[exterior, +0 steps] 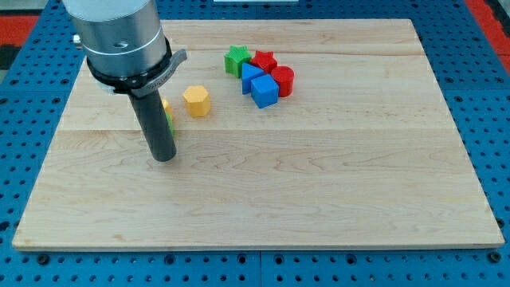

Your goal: Move the yellow hexagon towards up

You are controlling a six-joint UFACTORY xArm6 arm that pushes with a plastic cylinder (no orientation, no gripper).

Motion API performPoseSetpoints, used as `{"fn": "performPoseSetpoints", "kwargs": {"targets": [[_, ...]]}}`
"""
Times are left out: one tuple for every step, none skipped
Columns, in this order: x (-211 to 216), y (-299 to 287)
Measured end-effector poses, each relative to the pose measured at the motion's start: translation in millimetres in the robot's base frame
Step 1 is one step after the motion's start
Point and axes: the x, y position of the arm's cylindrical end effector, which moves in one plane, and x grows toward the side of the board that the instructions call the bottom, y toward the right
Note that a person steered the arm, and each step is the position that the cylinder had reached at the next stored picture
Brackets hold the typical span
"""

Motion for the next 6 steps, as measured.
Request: {"fn": "performPoseSetpoints", "kwargs": {"targets": [[-4.7, 38.4], [-23.3, 69.1], [-75.4, 42.6], [-102.8, 27.0], [-121.7, 6.5], [-145.5, -17.6]]}}
